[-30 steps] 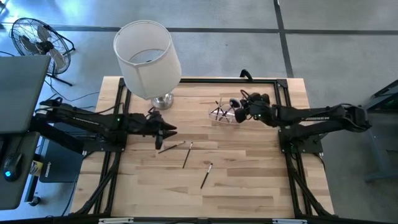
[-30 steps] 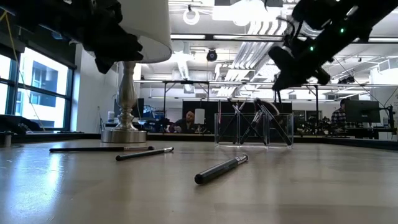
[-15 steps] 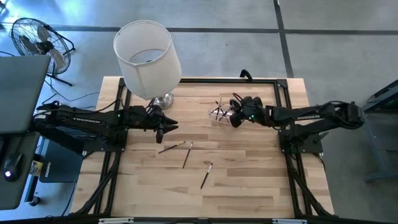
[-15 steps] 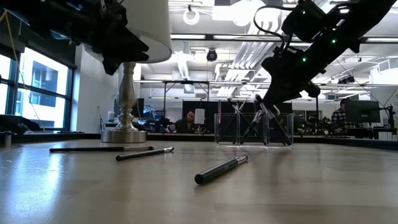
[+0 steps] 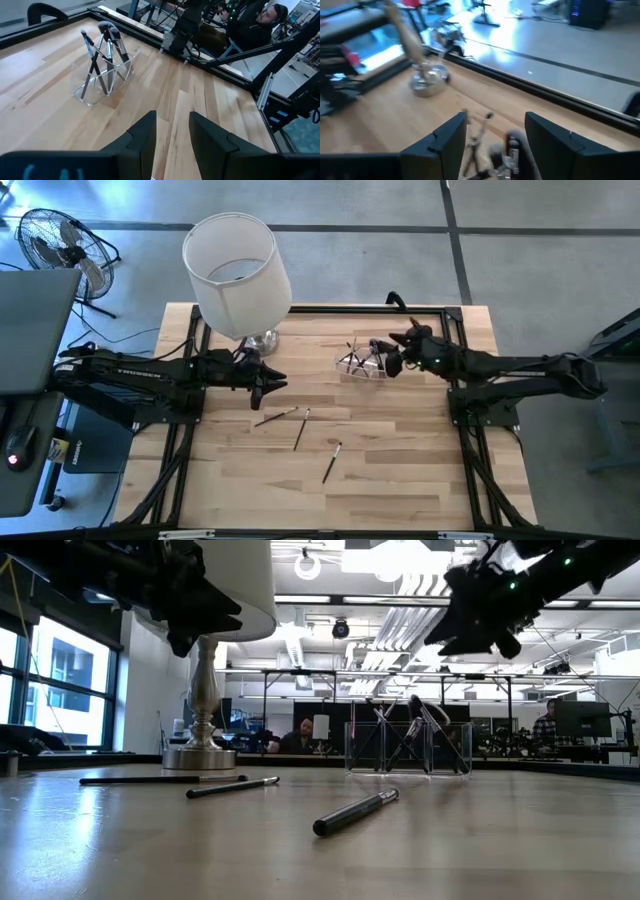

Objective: Pick & Place Makeup Supplies
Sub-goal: Put the makeup brush into the transparent organizer

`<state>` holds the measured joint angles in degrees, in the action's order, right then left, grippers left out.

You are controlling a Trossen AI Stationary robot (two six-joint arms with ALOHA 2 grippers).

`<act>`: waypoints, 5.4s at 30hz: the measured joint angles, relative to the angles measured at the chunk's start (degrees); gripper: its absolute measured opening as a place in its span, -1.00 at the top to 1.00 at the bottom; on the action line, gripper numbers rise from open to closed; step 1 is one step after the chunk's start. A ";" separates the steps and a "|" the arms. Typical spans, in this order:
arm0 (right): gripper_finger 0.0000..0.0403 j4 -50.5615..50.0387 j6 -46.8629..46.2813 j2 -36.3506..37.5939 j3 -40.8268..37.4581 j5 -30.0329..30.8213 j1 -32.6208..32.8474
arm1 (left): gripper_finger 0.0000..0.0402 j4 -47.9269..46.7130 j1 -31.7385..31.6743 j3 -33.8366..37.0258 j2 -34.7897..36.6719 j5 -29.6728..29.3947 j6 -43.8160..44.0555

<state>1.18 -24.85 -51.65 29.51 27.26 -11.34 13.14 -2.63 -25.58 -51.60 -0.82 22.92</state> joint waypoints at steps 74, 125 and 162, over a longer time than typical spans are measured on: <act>1.00 14.35 5.50 -56.53 27.14 -20.02 19.52 | 0.43 -41.70 28.52 -19.14 -25.92 -13.18 39.13; 1.00 29.14 2.26 -72.59 27.20 -17.84 14.98 | 0.43 -32.63 28.50 -18.51 -26.37 -16.29 40.50; 1.00 29.47 -1.95 -72.68 26.96 -17.35 16.03 | 0.43 -58.63 24.68 -61.02 -63.74 -9.80 65.69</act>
<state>30.65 -26.80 -124.33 56.47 9.91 4.69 -45.49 22.04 -86.61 -115.34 -10.62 88.61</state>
